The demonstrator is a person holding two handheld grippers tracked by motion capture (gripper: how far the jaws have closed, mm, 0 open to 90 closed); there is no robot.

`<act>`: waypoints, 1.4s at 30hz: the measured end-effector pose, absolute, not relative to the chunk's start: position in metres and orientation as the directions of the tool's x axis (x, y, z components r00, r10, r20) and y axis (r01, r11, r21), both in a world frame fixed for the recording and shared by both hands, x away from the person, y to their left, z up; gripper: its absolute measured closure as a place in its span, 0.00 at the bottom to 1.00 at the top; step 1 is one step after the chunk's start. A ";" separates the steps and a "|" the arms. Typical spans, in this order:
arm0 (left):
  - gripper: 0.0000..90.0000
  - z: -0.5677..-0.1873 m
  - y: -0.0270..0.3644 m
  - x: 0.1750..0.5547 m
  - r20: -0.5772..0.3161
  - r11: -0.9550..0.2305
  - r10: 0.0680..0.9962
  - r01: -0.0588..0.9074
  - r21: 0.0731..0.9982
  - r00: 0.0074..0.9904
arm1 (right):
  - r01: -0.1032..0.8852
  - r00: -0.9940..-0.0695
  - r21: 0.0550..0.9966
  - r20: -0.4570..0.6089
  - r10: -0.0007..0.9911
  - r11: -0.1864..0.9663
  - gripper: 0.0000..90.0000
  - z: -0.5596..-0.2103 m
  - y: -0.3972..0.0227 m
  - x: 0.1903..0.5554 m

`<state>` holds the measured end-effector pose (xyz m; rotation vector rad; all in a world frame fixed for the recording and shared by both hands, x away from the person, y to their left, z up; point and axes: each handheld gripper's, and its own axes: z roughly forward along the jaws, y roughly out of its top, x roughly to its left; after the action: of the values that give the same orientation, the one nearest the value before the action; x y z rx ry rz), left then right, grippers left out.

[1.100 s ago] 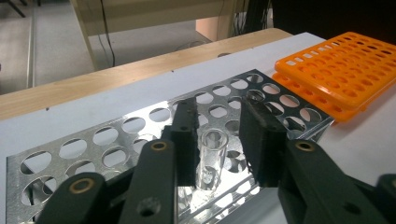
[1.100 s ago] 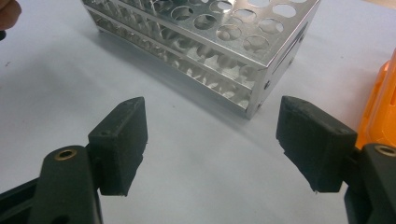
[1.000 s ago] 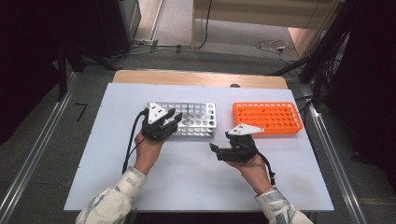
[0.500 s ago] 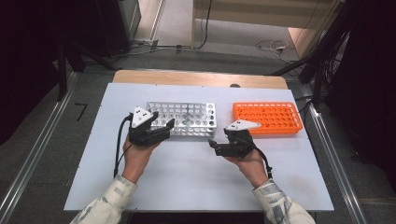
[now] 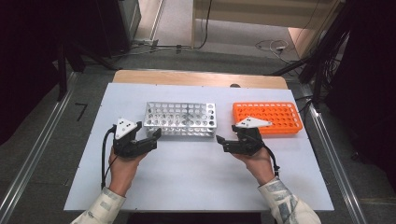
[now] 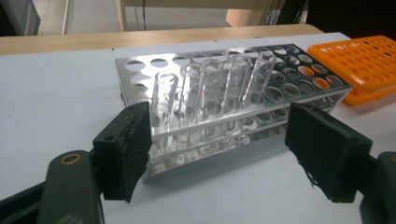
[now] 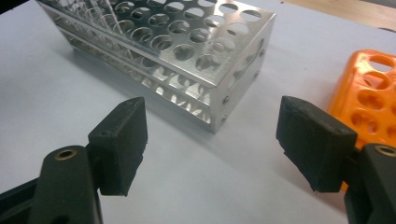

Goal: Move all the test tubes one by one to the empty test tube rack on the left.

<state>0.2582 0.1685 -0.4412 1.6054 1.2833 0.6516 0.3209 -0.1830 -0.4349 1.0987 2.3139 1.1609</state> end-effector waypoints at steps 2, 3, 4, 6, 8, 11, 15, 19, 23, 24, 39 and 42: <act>0.24 -0.443 0.169 0.253 -0.138 -0.013 0.941 0.442 0.897 0.308 | 0.494 -0.640 0.790 0.050 0.766 0.362 0.26 -0.434 -0.188 0.320; 0.23 -0.444 0.169 0.251 -0.133 -0.018 0.942 0.443 0.896 0.308 | 0.492 -0.637 0.793 0.047 0.769 0.359 0.26 -0.434 -0.191 0.319; 0.23 -0.445 0.169 0.248 -0.128 -0.023 0.943 0.443 0.896 0.308 | 0.493 -0.631 0.794 0.047 0.774 0.354 0.26 -0.433 -0.194 0.318; 0.22 -0.446 0.171 0.243 -0.123 -0.028 0.943 0.444 0.896 0.310 | 0.489 -0.626 0.799 0.042 0.779 0.350 0.26 -0.433 -0.200 0.316; 0.22 -0.448 0.174 0.239 -0.122 -0.029 0.943 0.445 0.895 0.308 | 0.491 -0.616 0.803 0.044 0.787 0.339 0.26 -0.432 -0.206 0.314; 0.22 -0.450 0.180 0.234 -0.126 -0.022 0.946 0.447 0.894 0.299 | 0.489 -0.607 0.808 0.044 0.794 0.329 0.26 -0.431 -0.213 0.310; 0.22 -0.453 0.188 0.230 -0.127 -0.014 0.951 0.451 0.892 0.282 | 0.488 -0.598 0.811 0.041 0.800 0.323 0.26 -0.431 -0.221 0.306; 0.22 -0.454 0.194 0.226 -0.129 -0.003 0.956 0.450 0.893 0.262 | 0.486 -0.591 0.814 0.039 0.805 0.317 0.26 -0.432 -0.228 0.301; 0.22 -0.455 0.201 0.223 -0.130 0.002 0.959 0.454 0.891 0.252 | 0.486 -0.575 0.820 0.040 0.817 0.302 0.26 -0.430 -0.238 0.298; 0.22 -0.455 0.201 0.222 -0.129 0.002 0.960 0.454 0.891 0.249 | 0.490 -0.569 0.820 0.043 0.821 0.297 0.26 -0.430 -0.242 0.297; 0.20 -0.467 0.220 0.211 -0.097 -0.005 0.977 0.473 0.881 0.192 | 0.522 -0.461 0.821 0.041 0.887 0.233 0.26 -0.445 -0.303 0.282; 0.20 -0.470 0.225 0.209 -0.091 -0.009 0.979 0.482 0.876 0.183 | 0.539 -0.424 0.813 0.037 0.905 0.219 0.26 -0.451 -0.317 0.279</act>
<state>0.2087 0.2246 -0.4701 1.6186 1.4201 0.7447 0.2793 -0.3174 -0.4505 1.3315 2.0495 1.0856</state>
